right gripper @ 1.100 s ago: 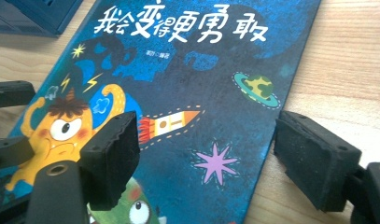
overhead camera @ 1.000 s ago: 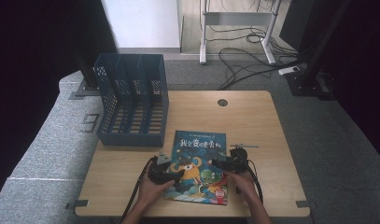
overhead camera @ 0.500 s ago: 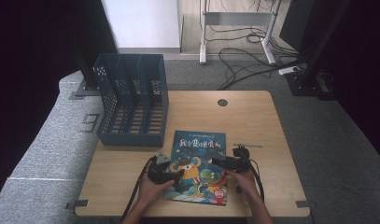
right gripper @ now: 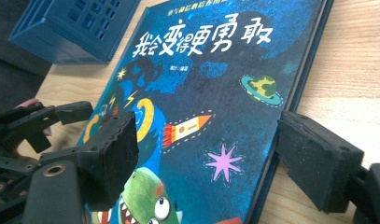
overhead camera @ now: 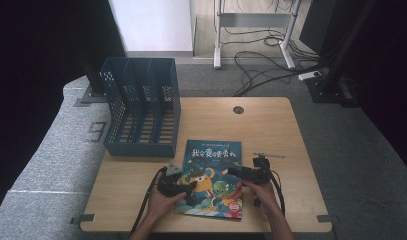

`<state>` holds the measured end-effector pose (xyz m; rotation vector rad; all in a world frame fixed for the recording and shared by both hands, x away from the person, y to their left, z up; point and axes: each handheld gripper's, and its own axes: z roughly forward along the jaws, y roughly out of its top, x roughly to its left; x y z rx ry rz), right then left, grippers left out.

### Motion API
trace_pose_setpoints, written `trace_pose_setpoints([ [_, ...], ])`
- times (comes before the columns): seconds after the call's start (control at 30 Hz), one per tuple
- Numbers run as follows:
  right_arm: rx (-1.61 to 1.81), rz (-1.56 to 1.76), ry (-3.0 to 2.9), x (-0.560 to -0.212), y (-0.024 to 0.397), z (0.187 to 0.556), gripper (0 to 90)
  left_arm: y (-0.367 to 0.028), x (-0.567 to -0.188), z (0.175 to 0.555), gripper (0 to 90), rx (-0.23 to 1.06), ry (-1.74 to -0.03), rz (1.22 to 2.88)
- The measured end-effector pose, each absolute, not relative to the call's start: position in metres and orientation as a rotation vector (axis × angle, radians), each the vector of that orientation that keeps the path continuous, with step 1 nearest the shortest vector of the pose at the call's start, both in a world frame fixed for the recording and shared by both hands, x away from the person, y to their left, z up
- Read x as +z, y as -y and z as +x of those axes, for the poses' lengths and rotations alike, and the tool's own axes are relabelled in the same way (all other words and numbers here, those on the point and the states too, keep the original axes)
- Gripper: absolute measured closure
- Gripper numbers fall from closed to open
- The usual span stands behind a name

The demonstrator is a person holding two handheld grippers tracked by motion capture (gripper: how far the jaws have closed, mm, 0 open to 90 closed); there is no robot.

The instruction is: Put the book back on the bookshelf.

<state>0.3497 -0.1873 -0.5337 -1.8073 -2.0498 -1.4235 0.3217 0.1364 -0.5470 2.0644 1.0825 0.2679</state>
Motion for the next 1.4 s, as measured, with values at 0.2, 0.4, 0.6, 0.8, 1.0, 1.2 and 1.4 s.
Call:
trace_pose_setpoints([
  [0.2,-1.444,-1.798,2.033,-0.532,0.189,0.349,20.6,-0.137,-0.547,0.322,20.9,0.258,-1.086,2.057],
  [0.4,-1.479,-1.778,2.012,-0.528,0.190,0.348,19.9,-0.138,-0.547,0.323,19.8,0.243,-1.090,2.048],
  [0.6,-1.494,-1.760,1.999,-0.528,0.191,0.348,20.1,-0.139,-0.547,0.323,19.8,0.242,-1.089,2.047],
  [0.8,-1.463,-1.772,2.035,-0.531,0.189,0.348,20.1,-0.137,-0.547,0.322,19.8,0.256,-1.084,2.059],
  [1.0,-1.448,-1.785,2.048,-0.536,0.188,0.350,20.7,-0.136,-0.546,0.321,19.7,0.270,-1.077,2.081],
  [1.2,-1.438,-1.793,2.035,-0.539,0.190,0.352,21.5,-0.136,-0.545,0.321,19.6,0.259,-1.062,2.110],
  [1.4,-1.422,-1.807,2.048,-0.541,0.189,0.353,23.2,-0.139,-0.543,0.320,19.8,0.239,-1.057,2.117],
])
